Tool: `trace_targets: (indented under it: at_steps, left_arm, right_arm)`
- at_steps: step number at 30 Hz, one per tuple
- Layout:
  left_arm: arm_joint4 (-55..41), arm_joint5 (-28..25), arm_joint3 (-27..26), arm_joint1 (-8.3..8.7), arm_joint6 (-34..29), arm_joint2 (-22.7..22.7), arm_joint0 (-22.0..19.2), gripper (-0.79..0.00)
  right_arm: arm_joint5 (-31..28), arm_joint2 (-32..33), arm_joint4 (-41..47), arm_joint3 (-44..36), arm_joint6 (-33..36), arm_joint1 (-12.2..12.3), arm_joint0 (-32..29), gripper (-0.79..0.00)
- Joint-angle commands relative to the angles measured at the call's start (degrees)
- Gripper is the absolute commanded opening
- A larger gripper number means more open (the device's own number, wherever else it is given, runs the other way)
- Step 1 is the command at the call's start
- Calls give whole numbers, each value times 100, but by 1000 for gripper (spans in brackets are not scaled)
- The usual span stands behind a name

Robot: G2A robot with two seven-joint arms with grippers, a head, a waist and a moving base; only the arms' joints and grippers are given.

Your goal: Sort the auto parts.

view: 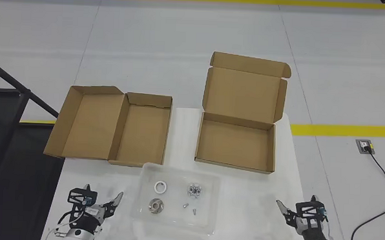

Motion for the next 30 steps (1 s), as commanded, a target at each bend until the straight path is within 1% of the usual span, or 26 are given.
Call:
trace_targets:
  at_steps: [1, 6, 8, 10, 12, 18, 22, 24, 26, 28, 30]
  left_arm:
    - [0, 0, 0, 0, 0, 0, 0, 0]
    - [0, 0, 0, 0, 0, 0, 0, -1]
    - [15, 19, -23, -3, 92, -20, -5, 0]
    - [-17, 155, -48, -19, 228, -40, 35, 0]
    - [-108, 185, -136, -31, 369, -77, 99, 0]
    - [-115, -19, -387, -35, 1053, -308, 434, 0]
    - [-166, -158, -455, -40, 1350, -451, 651, 0]
    - [-226, -189, -442, -45, 1401, -502, 701, 0]
    - [-226, -189, -442, -45, 1401, -502, 701, 0]
    - [-226, -189, -442, -45, 1401, -502, 701, 0]
    - [-226, -189, -442, -45, 1401, -502, 701, 0]
  right_arm:
    - [0, 0, 0, 0, 0, 0, 0, 0]
    - [0, 0, 0, 0, 0, 0, 0, 0]
    - [-99, -10, 14, -85, -162, -2, -9, 0]
    - [-202, -1, -148, -284, -307, 4, -49, 0]
    - [-359, -29, -328, -617, -247, 13, -102, 0]
    - [-1030, -286, -1291, -1888, 388, 62, -113, 0]
    - [-1567, -737, -1907, -2542, 865, 80, 68, 0]
    - [-1837, -1054, -2026, -2699, 1131, 75, 228, 0]
    - [-2000, -1398, -1956, -2733, 1429, 51, 452, 0]
    - [-1973, -1650, -2001, -2672, 1869, 23, 666, 0]
    - [-1973, -1650, -2001, -2672, 1869, 23, 666, 0]
